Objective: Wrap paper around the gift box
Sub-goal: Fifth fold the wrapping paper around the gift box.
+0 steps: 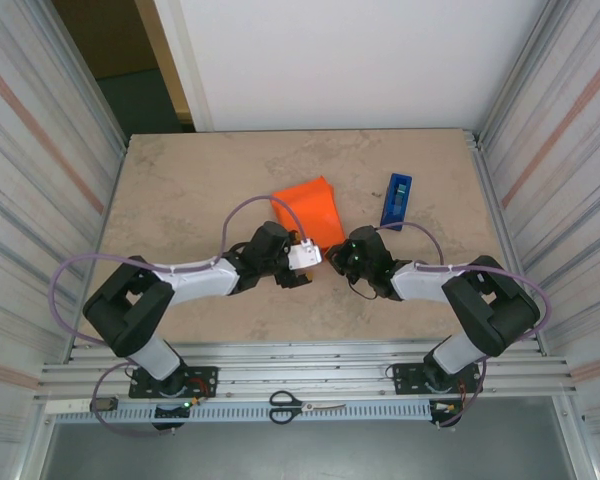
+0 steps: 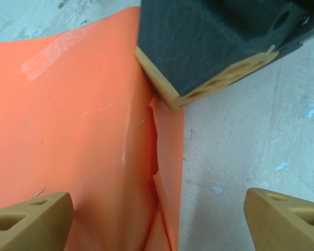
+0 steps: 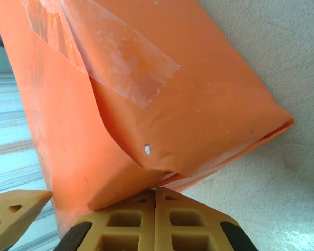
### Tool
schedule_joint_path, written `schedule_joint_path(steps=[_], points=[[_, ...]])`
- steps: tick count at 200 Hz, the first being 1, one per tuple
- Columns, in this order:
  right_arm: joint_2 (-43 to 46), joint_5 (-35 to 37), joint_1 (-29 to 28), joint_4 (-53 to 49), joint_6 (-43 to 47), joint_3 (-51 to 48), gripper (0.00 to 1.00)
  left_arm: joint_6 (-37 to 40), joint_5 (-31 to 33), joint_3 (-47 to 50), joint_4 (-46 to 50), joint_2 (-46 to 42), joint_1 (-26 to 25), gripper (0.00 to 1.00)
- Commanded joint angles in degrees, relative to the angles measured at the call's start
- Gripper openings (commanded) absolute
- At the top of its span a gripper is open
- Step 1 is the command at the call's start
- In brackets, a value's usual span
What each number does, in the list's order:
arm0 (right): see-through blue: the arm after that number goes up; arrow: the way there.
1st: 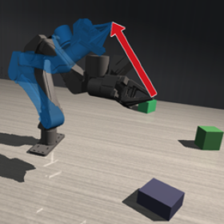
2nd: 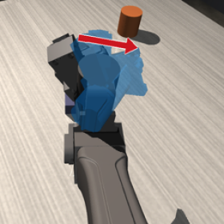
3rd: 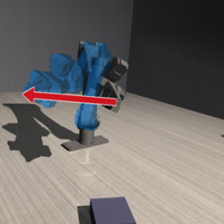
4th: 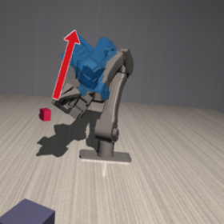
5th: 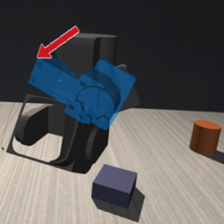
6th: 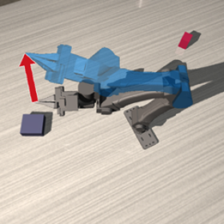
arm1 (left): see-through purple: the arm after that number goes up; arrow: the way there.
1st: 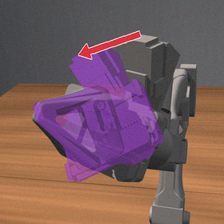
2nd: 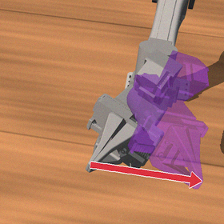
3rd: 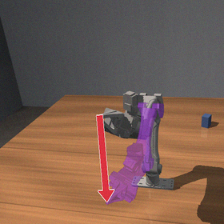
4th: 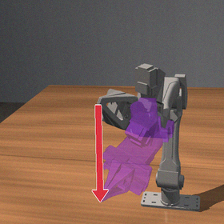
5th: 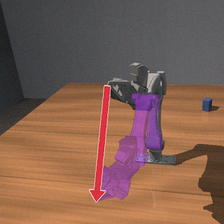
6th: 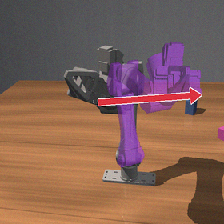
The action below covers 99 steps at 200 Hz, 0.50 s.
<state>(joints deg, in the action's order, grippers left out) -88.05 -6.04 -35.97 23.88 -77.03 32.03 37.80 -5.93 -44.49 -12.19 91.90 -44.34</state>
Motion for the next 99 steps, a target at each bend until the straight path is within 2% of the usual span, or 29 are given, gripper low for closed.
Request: schedule_joint_path(steps=[1,35,72,99], points=[[-0.4,0.1,0.4,-0.7,1.4,1.6,0.06,1.6,-0.9,-2.3,-0.2,1.8,0.6,0.82],[-0.4,0.3,0.3,-0.9,1.3,1.5,0.06,0.0,-1.4,-2.5,-1.6,2.6,2.0,0.75],[-0.7,-0.1,0.7,-0.7,1.1,1.6,0.06,-1.1,-1.7,-2.8,-1.5,4.7,2.0,0.72],[0.0,-0.2,0.7,-1.1,1.2,1.7,0.06,-2.7,-0.4,-2.7,-2.1,4.7,1.9,0.62]])
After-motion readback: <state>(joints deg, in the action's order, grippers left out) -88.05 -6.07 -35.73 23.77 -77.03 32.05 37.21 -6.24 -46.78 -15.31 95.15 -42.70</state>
